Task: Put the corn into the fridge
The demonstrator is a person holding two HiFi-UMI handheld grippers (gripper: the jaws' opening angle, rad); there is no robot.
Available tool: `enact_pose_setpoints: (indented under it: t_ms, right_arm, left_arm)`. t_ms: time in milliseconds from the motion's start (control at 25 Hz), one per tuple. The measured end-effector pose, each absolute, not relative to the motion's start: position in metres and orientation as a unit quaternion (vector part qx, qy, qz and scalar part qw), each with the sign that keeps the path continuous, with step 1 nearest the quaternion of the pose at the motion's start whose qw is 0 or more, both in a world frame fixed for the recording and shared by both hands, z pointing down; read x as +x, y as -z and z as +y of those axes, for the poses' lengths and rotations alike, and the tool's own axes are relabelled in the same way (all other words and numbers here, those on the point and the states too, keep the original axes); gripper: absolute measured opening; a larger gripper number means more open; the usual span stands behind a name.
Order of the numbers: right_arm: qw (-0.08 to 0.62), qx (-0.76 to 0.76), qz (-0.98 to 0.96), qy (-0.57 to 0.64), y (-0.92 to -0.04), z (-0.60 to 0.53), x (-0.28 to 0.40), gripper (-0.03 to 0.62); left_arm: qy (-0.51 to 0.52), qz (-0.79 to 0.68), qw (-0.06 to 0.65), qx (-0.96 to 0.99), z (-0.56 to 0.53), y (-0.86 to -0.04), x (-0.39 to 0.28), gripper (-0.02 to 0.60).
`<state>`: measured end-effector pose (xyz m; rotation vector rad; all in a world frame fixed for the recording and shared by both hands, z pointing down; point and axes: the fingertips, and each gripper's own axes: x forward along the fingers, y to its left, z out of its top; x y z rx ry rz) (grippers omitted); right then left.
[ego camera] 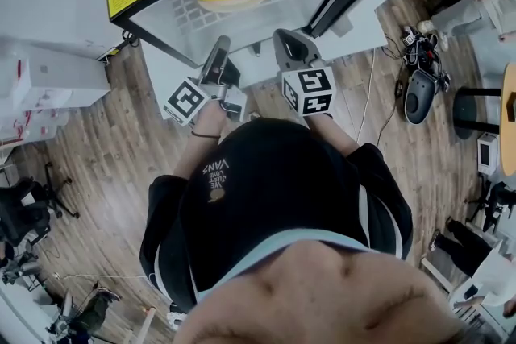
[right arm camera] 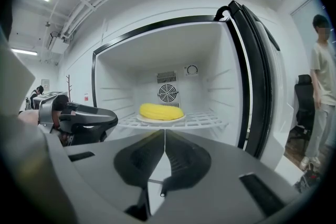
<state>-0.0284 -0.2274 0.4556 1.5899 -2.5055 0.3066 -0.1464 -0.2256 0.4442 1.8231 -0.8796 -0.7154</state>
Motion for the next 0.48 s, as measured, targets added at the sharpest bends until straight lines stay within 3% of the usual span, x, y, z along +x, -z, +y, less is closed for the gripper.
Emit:
enact_pose_setpoints:
  t_ms: [480]
  right_arm:
    - [0.076, 0.51, -0.851, -0.098, -0.448, -0.211, -0.021, 0.015]
  left_arm:
    - [0.286, -0.389, 0.465, 0.742, -0.206, -0.446, -0.14, 0.029]
